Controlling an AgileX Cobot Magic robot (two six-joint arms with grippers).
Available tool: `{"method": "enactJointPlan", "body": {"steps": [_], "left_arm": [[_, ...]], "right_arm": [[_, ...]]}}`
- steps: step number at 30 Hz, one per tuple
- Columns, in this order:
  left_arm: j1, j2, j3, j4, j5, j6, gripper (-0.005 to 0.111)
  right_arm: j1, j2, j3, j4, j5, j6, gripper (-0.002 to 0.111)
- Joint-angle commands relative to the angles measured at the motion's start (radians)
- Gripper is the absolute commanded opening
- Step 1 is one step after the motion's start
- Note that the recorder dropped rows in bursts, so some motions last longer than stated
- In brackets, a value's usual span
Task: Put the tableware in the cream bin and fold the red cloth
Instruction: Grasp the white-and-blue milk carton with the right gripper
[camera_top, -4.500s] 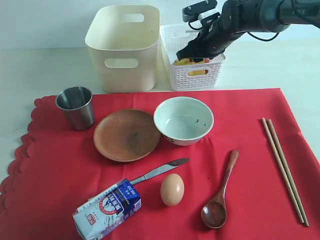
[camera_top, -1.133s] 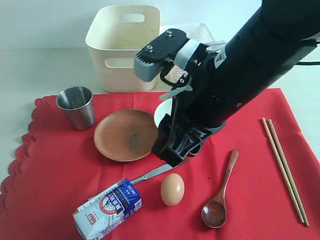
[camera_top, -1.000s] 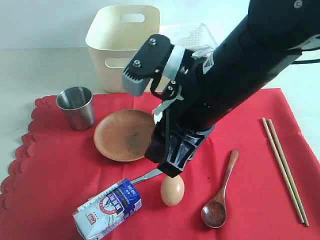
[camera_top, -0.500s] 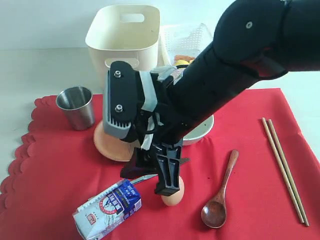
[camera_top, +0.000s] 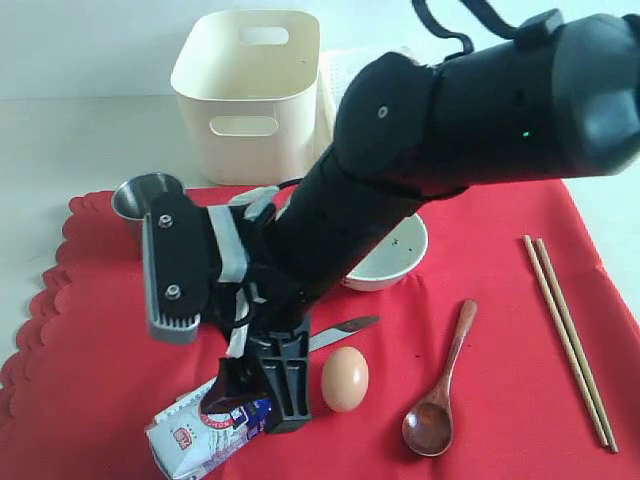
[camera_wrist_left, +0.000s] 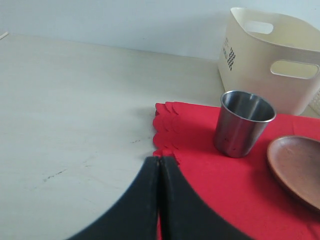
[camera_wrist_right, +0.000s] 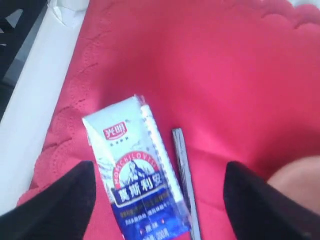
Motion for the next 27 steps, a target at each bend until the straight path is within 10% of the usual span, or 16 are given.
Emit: {"method": "enactJointPlan", "body": {"steps": [1,27], "left_arm": [[0.002,-0.006,0.003,-0.007,-0.005,0.001,0.0],[0.002,-0.006,0.003,-0.007,-0.005,0.001,0.0]], "right_arm": [[0.052,0.051,-0.049,-0.073,0.003,0.01,0.07],[0.097,0.132,-0.098,-0.276,0.03,0.16,0.07]]}}
